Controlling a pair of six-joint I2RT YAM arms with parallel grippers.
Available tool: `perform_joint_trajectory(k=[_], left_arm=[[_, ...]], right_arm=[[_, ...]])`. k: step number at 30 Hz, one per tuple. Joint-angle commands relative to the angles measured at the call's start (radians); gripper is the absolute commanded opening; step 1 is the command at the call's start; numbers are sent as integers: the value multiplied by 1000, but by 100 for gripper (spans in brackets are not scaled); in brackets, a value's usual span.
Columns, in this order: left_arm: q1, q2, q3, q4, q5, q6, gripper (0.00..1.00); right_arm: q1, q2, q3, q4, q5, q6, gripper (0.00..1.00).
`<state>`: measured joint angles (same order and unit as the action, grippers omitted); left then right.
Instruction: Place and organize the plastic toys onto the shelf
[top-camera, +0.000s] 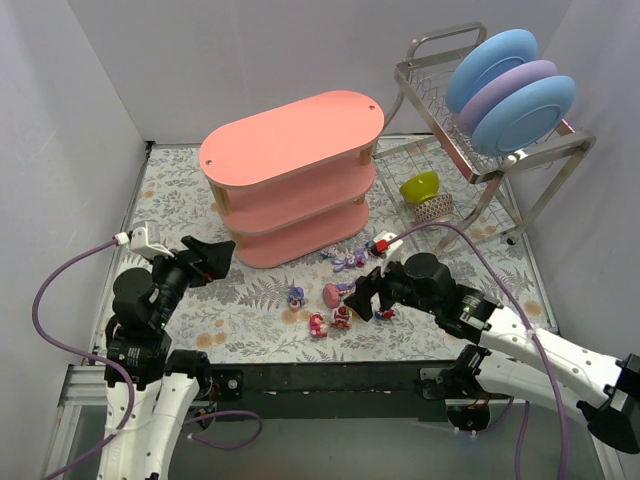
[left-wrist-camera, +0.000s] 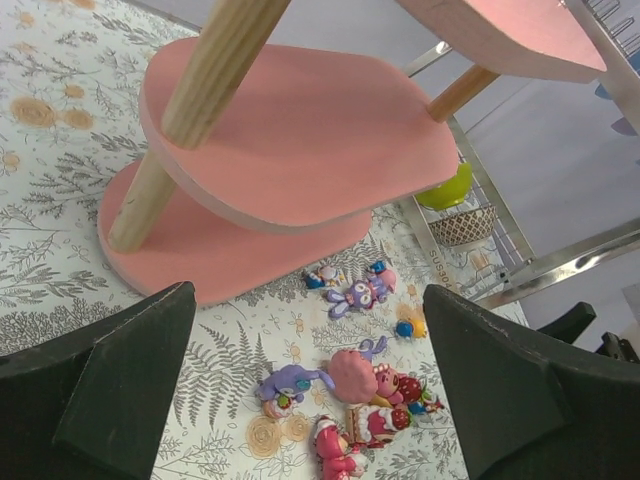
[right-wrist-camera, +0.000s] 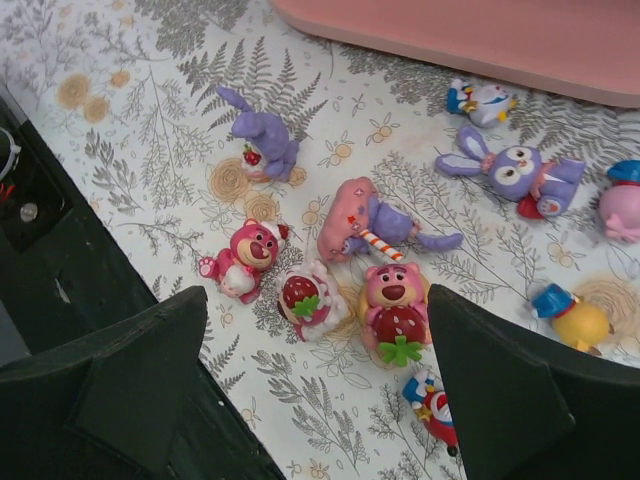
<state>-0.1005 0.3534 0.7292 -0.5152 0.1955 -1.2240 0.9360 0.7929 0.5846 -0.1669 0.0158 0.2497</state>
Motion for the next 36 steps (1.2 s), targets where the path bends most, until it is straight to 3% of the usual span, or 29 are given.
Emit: perform_joint_trajectory(k=[1,15,28,36], left_arm=[[1,-5,-45,15,19,-22,98],[1,-148,-148,18,-320,-29,98],[1,-148,-155,14,-340,-48,98],[1,-128,-155,15,-326,-46,98]], right_arm=[[0,84,-22,217,-117,-85,98],[93,408,10,504,10,-334,93],[234,634,104,647,185,-447,77],[259,724,144,682,211,-464,61]])
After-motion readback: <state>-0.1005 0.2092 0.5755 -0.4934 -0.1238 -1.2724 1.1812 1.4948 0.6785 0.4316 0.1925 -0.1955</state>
